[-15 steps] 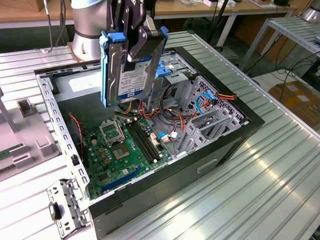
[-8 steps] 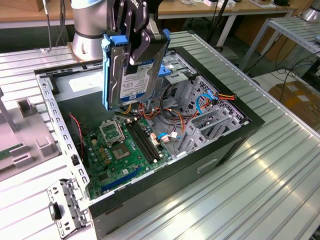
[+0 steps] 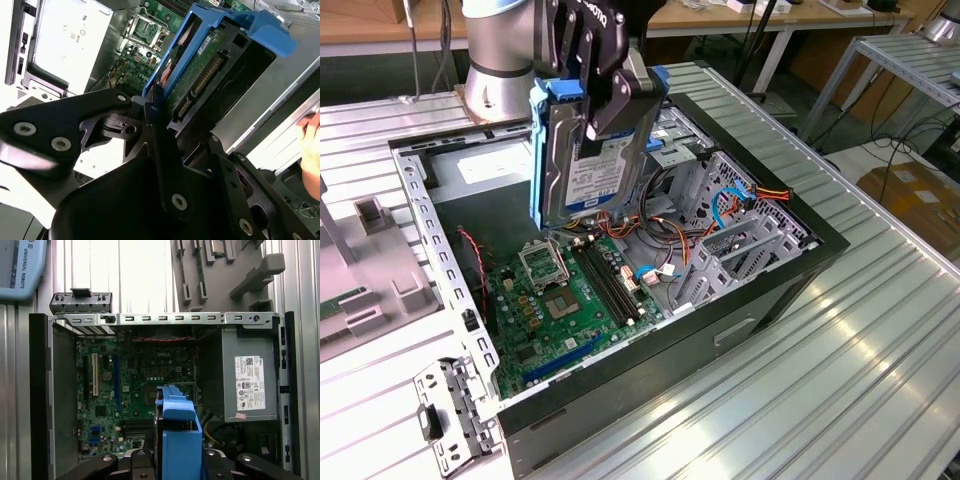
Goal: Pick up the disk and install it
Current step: 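Pick up the disk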
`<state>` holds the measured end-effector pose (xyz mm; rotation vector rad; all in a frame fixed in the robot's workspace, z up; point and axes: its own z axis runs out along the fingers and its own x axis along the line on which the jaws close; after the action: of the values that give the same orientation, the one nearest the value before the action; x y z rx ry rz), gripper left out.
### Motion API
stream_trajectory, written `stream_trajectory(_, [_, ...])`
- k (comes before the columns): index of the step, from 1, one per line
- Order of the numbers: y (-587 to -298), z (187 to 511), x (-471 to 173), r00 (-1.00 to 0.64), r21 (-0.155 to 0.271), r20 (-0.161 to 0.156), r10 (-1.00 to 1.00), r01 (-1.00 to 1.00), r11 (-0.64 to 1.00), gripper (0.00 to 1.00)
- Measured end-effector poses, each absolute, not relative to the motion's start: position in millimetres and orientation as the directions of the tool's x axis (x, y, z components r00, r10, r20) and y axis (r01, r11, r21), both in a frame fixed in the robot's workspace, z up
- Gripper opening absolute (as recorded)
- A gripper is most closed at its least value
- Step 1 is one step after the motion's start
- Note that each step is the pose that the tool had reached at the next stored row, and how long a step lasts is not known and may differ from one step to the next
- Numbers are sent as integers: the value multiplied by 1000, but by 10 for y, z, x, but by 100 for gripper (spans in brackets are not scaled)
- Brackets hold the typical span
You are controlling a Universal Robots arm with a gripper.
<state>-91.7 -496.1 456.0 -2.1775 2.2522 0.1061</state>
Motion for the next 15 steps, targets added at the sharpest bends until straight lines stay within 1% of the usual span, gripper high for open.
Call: stream_trajectory(15, [-5189,4548,-913,-35,44,-52,-998,-999,33,36])
